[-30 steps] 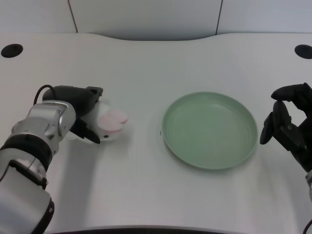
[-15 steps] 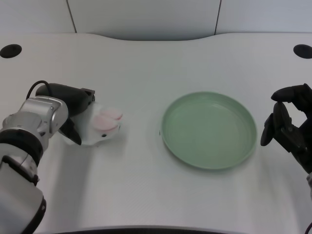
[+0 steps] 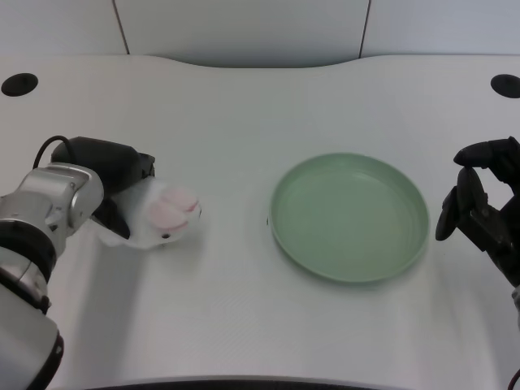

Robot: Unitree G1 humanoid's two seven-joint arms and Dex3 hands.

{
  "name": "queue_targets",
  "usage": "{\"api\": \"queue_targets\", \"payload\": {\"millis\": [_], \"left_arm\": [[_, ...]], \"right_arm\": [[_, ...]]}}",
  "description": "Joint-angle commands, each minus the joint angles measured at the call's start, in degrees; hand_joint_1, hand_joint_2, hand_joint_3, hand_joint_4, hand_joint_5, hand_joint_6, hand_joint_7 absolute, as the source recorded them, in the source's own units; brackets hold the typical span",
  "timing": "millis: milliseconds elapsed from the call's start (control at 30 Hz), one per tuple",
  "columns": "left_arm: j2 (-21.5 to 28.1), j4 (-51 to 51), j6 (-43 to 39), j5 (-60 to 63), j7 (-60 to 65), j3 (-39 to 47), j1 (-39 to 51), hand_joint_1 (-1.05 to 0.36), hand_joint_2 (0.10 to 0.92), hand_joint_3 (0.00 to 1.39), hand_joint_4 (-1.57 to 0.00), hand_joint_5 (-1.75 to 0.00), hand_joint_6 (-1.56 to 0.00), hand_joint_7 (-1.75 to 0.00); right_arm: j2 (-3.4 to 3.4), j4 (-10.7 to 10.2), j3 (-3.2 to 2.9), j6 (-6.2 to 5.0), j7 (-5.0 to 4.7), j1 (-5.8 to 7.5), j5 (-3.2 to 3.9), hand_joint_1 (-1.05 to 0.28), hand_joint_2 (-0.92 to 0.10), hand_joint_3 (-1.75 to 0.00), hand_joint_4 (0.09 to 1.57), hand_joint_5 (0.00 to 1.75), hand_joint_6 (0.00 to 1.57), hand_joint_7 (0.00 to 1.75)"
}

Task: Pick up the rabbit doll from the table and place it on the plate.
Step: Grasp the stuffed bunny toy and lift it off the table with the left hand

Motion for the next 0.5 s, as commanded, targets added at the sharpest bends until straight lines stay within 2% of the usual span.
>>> {"api": "queue_targets", "payload": {"millis": [33, 67, 133, 167, 200, 233, 267, 333, 500], "left_arm": [[1.05, 0.25, -0.56, 0.9, 2.39, -0.86, 0.78, -0.34, 0.855, 0.01, -0.48, -1.19, -0.5, -1.08], [0.95, 0.34, -0.27, 1.35, 3.26, -1.25, 0.81, -0.36, 0.862, 0.01, -0.56, -1.22, -0.52, -1.07], [0.73, 0.44, 0.42, 1.59, 4.72, -1.52, 0.99, -0.36, 0.881, 0.0, -0.61, -1.36, -0.5, -1.15], [0.69, 0.45, 0.66, 1.45, 5.68, -1.4, 1.22, -0.33, 0.888, 0.0, -0.62, -1.36, -0.47, -1.1], [0.73, 0.39, 0.76, 1.28, 7.13, -1.18, 1.59, -0.31, 0.895, 0.0, -0.63, -1.3, -0.51, -0.98], [0.85, 0.38, 0.59, 1.23, 8.4, -1.12, 1.87, -0.3, 0.898, 0.0, -0.64, -1.27, -0.56, -0.94], [0.96, 0.38, 0.61, 1.21, 9.68, -1.06, 2.13, -0.29, 0.9, 0.0, -0.66, -1.27, -0.6, -0.91], [1.14, 0.4, 0.58, 1.27, 11.56, -1.11, 2.44, -0.29, 0.916, 0.01, -0.7, -1.35, -0.69, -0.95], [1.3, 0.53, 0.69, 1.01, 13.27, -0.89, 2.69, -0.26, 0.921, 0.07, -0.7, -1.3, -0.72, -1.02]], "right_arm": [[-0.67, -0.16, -0.2, -0.01, 0.02, 0.65, 0.41, -0.19, -0.91, -0.85, 0.97, 1.75, 0.4, 1.75], [-0.62, -0.24, -0.16, -0.05, 0.01, 0.66, 0.4, -0.19, -0.91, -0.85, 0.97, 1.75, 0.41, 1.75], [-0.64, 0.05, -0.23, -0.13, 0.13, 0.54, 0.5, -0.19, -0.91, -0.85, 0.97, 1.75, 0.42, 1.75], [-0.67, 0.36, -0.28, -0.36, 0.33, 0.43, 0.56, -0.19, -0.91, -0.85, 0.97, 1.75, 0.42, 1.75], [-0.66, 0.57, -0.32, -0.52, 0.5, 0.35, 0.67, -0.19, -0.92, -0.85, 0.98, 1.75, 0.42, 1.75], [-0.63, 0.65, -0.33, -0.58, 0.58, 0.3, 0.71, -0.19, -0.92, -0.85, 0.98, 1.75, 0.42, 1.75], [-0.49, 0.3, -0.32, -0.14, 0.26, 0.29, 0.75, -0.19, -0.92, -0.85, 0.98, 1.75, 0.42, 1.75], [-0.23, -0.38, -0.29, 0.86, -0.66, 0.29, 0.68, -0.19, -0.92, -0.85, 0.98, 1.75, 0.42, 1.75], [-0.37, -0.05, -0.1, 0.43, -0.26, 0.17, 0.71, -0.2, -0.92, -0.84, 0.97, 1.75, 0.41, 1.75]]}}
